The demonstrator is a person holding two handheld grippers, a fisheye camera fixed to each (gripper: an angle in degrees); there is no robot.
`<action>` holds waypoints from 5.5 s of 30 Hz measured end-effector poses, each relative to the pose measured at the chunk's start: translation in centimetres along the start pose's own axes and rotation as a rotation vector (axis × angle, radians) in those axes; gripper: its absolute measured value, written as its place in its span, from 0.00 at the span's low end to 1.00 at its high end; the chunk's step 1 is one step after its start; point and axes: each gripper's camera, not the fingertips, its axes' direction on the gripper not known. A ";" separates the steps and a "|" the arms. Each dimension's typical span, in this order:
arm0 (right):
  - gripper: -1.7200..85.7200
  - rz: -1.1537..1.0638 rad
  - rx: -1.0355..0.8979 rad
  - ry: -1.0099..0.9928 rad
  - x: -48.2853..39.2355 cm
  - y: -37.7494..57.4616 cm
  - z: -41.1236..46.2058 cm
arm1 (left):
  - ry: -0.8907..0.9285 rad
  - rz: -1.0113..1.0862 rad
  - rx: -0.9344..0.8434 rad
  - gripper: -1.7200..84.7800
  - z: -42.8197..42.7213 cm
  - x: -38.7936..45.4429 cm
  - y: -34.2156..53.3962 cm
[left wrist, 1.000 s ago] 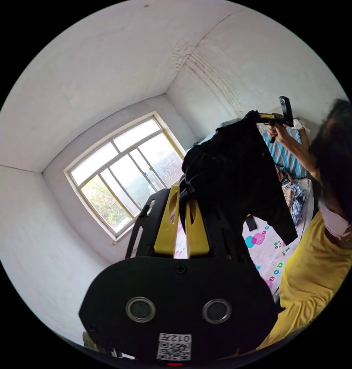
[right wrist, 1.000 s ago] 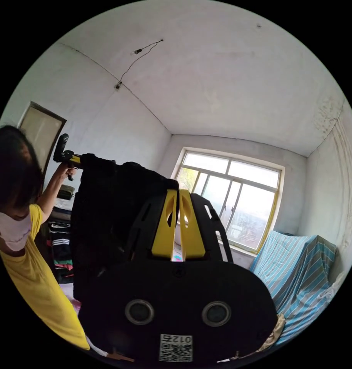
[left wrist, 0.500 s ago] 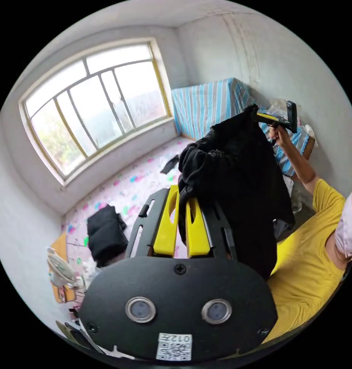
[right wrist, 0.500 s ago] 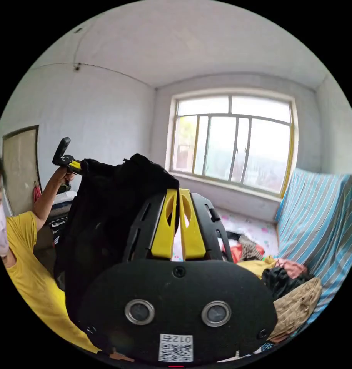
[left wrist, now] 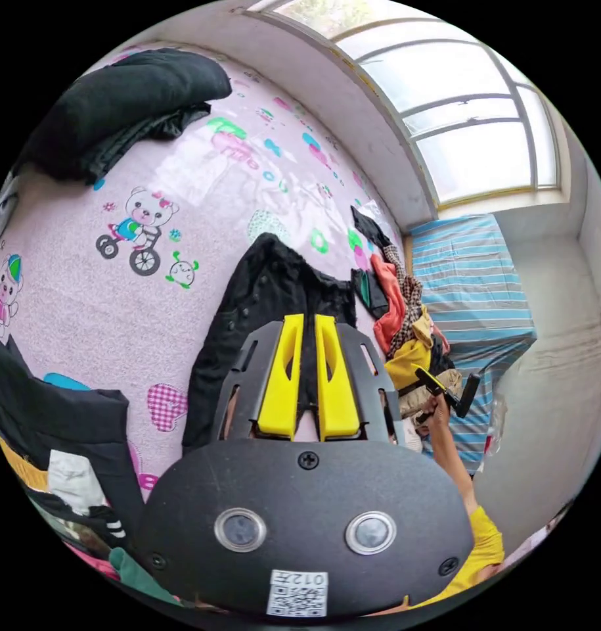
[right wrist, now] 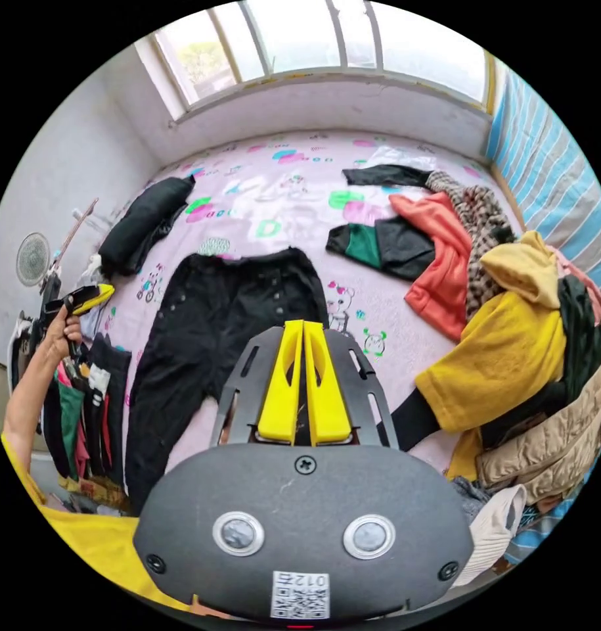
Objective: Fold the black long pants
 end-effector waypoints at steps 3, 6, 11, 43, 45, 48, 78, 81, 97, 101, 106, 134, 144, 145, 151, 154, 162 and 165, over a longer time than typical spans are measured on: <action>0.02 -0.012 -0.074 -0.064 2.1 9.2 1.3 | -0.049 0.108 -0.074 0.03 -0.8 -2.3 5.5; 0.02 0.041 -0.117 -0.147 4.2 20.0 0.0 | -0.080 0.207 -0.181 0.03 -1.1 -2.9 13.1; 0.03 0.192 -0.128 -0.228 6.7 37.5 -4.4 | -0.173 0.293 -0.338 0.03 -0.2 -2.8 26.3; 0.13 0.916 0.165 -0.784 18.1 94.8 -21.9 | 0.821 0.411 -0.955 0.04 21.6 20.3 38.1; 0.15 0.989 0.262 -0.944 18.6 97.5 -21.6 | 1.039 0.226 -0.855 0.03 20.6 18.9 36.9; 0.16 1.071 0.444 -1.240 18.4 100.5 -20.8 | 1.057 0.185 -0.811 0.03 19.7 18.2 36.3; 0.03 -0.080 0.052 -0.416 -15.5 77.4 -25.8 | -0.002 0.579 -0.357 0.03 -1.1 13.6 42.5; 0.03 -0.415 -0.071 -0.499 -29.5 72.0 -20.7 | -0.137 0.307 -0.214 0.03 -9.4 5.7 45.8; 0.02 -1.264 -0.509 0.000 -74.2 72.7 2.8 | -0.369 -0.073 -0.198 0.14 -18.1 -8.1 59.5; 0.03 -1.284 -0.507 0.042 -76.8 72.7 4.3 | -0.406 -0.012 -0.248 0.13 -17.0 -7.4 59.6; 0.03 -1.234 -0.518 0.022 -78.6 71.1 6.6 | -0.476 0.026 -0.300 0.10 -17.2 -6.5 60.1; 0.15 -0.170 -0.310 -0.697 -59.1 57.3 -4.2 | 0.017 0.270 -0.204 0.03 -22.6 9.6 57.6; 0.05 -0.116 -0.393 -0.525 -54.1 57.1 -1.5 | -0.027 0.476 -0.325 0.04 -16.9 13.8 57.2; 0.04 -0.108 -0.376 -0.535 -53.2 57.0 -1.6 | 0.018 0.470 -0.325 0.04 -17.0 13.2 56.8; 0.03 -0.270 -0.337 -0.612 -49.7 56.3 -3.6 | 0.103 0.264 -0.079 0.07 -22.6 5.6 49.2; 0.02 -0.407 -0.332 -0.680 -48.1 56.5 -5.4 | 0.020 0.286 -0.025 0.09 -22.9 4.7 41.4; 0.02 -0.391 -0.275 -0.752 -43.1 55.6 -8.2 | -0.079 0.114 -0.145 0.13 -12.2 -2.0 18.8; 0.02 -0.419 -0.297 -0.770 -42.5 55.7 -8.4 | -0.091 0.041 -0.188 0.13 -8.5 -5.5 12.8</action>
